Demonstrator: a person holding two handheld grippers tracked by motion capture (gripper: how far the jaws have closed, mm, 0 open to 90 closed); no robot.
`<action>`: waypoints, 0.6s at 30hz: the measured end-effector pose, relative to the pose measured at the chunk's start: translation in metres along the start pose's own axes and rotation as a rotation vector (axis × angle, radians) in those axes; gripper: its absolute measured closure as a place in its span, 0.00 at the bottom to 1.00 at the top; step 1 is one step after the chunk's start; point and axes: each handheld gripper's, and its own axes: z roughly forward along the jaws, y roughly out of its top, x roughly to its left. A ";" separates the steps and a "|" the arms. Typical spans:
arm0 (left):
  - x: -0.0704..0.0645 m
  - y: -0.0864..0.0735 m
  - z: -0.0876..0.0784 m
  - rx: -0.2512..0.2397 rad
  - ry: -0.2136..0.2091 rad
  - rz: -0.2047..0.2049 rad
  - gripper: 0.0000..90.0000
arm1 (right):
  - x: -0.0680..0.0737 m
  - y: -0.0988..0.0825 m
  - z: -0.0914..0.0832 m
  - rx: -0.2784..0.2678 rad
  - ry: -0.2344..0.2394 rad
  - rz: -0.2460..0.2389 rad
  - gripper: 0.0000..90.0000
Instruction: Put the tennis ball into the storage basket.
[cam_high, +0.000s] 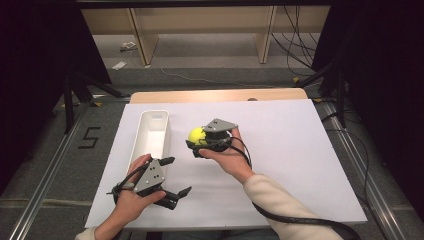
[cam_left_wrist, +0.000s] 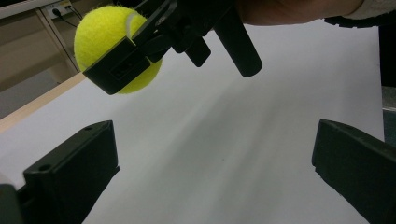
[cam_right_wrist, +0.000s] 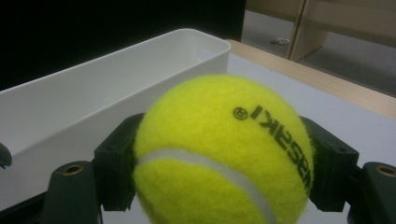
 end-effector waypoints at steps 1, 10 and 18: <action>0.000 0.000 0.000 0.000 0.000 0.001 0.00 | 0.000 0.000 0.000 0.000 -0.001 0.000 0.29; 0.000 0.001 0.000 -0.001 0.000 0.002 0.00 | 0.003 0.004 0.004 -0.006 0.004 -0.010 0.29; -0.001 0.000 0.000 0.002 -0.007 -0.017 0.00 | 0.004 0.009 0.004 -0.008 0.001 -0.008 0.29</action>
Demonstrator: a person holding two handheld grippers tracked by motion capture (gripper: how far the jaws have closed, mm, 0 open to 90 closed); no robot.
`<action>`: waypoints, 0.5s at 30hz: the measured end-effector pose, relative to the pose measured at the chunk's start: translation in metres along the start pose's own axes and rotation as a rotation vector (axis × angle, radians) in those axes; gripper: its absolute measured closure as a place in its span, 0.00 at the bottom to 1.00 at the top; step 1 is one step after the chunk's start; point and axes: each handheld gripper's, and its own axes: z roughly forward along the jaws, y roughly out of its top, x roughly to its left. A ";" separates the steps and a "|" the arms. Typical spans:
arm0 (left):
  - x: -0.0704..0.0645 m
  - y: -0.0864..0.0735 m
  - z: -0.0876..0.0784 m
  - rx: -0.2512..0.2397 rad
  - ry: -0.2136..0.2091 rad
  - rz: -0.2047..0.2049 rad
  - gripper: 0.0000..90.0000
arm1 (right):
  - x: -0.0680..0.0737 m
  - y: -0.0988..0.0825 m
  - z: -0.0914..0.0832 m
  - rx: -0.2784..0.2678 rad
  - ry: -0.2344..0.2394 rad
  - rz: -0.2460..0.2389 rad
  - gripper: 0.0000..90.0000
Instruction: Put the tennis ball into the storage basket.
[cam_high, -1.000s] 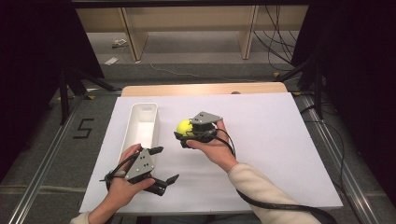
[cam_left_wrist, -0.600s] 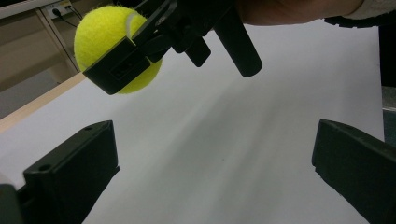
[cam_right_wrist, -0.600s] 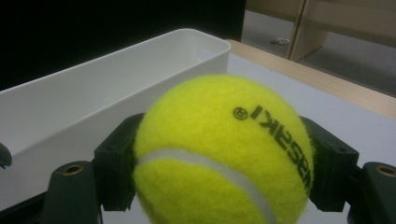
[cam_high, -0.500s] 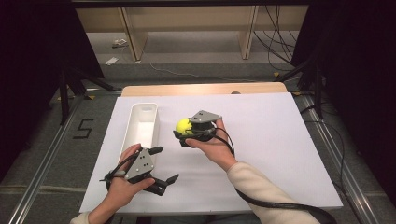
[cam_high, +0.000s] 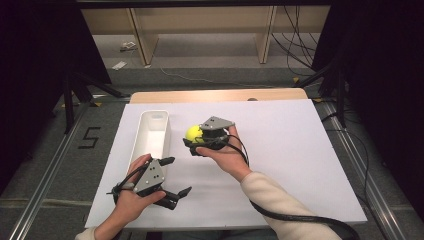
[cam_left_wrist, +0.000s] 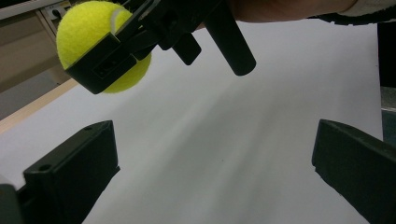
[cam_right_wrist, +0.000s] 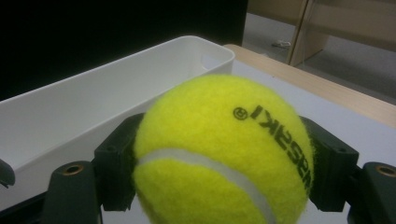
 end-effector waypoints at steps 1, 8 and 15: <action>0.000 0.000 0.000 0.000 0.000 -0.001 0.00 | 0.000 0.000 0.000 0.000 0.000 -0.003 0.29; 0.001 0.000 0.000 -0.001 0.010 0.016 0.00 | 0.003 0.006 0.002 -0.003 0.004 -0.012 0.29; 0.001 0.001 0.000 -0.003 0.011 0.017 0.00 | 0.004 0.007 0.004 0.004 0.005 -0.015 0.29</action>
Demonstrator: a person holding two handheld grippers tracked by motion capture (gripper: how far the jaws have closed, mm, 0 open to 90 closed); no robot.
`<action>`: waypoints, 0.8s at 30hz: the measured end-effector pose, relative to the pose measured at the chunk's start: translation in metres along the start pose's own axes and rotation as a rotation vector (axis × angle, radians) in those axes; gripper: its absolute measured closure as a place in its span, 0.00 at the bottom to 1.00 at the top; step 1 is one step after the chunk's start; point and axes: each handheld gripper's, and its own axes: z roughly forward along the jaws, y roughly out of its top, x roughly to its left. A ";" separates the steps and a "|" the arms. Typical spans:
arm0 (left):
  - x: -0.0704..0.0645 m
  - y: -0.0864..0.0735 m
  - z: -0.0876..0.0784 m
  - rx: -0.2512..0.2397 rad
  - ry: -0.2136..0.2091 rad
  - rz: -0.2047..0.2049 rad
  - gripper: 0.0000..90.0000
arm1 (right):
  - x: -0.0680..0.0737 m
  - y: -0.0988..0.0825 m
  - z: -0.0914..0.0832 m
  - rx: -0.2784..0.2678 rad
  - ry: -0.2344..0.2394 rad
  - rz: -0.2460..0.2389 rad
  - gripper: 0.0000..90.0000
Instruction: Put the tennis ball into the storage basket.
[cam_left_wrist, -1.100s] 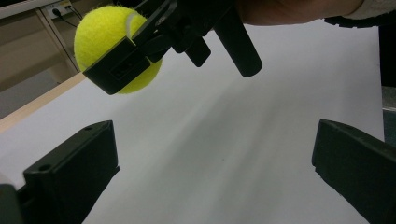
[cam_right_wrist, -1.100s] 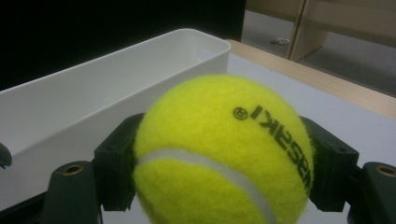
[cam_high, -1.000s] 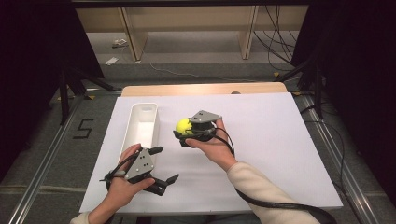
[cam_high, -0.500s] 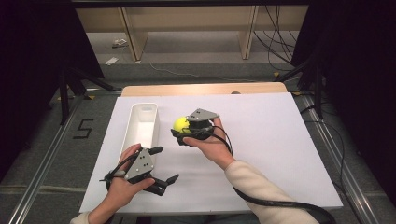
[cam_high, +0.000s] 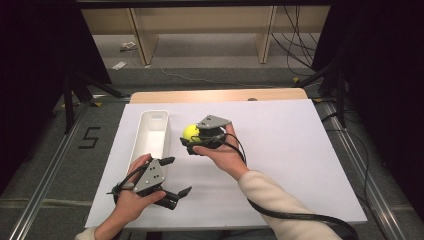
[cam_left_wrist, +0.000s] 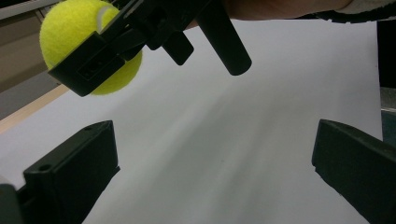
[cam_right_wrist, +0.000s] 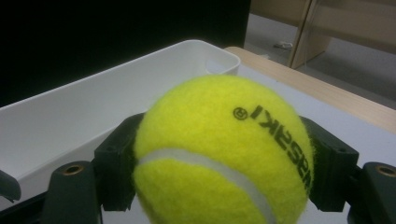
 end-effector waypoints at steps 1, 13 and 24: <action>0.000 0.000 0.000 0.000 0.001 0.001 0.00 | 0.000 0.000 0.000 0.000 -0.001 -0.001 0.29; 0.000 0.001 0.000 -0.005 -0.005 0.004 0.00 | 0.004 0.005 0.002 0.001 0.004 -0.009 0.30; -0.001 0.000 0.000 -0.003 -0.009 0.001 0.00 | 0.006 0.008 0.005 0.004 0.002 -0.014 0.29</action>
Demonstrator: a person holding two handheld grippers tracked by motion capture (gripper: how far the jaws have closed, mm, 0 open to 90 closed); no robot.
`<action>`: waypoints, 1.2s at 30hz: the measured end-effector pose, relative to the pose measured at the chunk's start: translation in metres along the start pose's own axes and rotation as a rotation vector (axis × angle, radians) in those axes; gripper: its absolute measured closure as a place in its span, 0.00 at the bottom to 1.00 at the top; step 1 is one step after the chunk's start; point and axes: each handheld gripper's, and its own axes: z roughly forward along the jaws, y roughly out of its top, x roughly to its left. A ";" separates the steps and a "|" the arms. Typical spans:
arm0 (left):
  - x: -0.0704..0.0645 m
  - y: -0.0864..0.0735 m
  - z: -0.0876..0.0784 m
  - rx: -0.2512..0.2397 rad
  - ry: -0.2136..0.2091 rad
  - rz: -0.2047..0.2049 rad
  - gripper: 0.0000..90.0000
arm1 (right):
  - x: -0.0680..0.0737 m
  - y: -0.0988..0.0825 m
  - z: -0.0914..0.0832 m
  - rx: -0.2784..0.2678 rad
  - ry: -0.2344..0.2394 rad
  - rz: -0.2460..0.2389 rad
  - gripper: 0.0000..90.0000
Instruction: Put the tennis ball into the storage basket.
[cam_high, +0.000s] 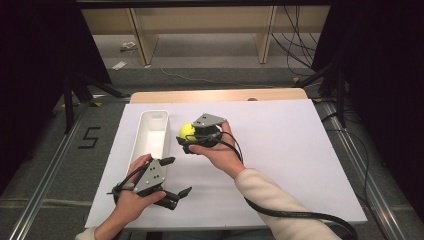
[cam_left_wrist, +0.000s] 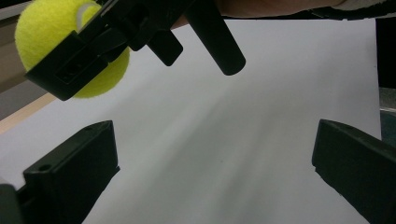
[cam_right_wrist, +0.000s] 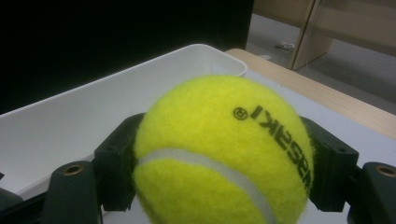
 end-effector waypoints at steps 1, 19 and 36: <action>0.000 0.000 0.000 0.000 -0.001 -0.001 0.00 | 0.000 0.000 0.000 0.002 0.000 -0.001 0.30; 0.000 0.000 -0.001 0.000 0.003 0.000 0.00 | 0.004 0.005 0.006 0.004 0.007 -0.005 0.29; 0.000 0.000 -0.001 0.000 0.003 0.005 0.00 | 0.009 0.010 0.011 0.000 0.016 -0.010 0.29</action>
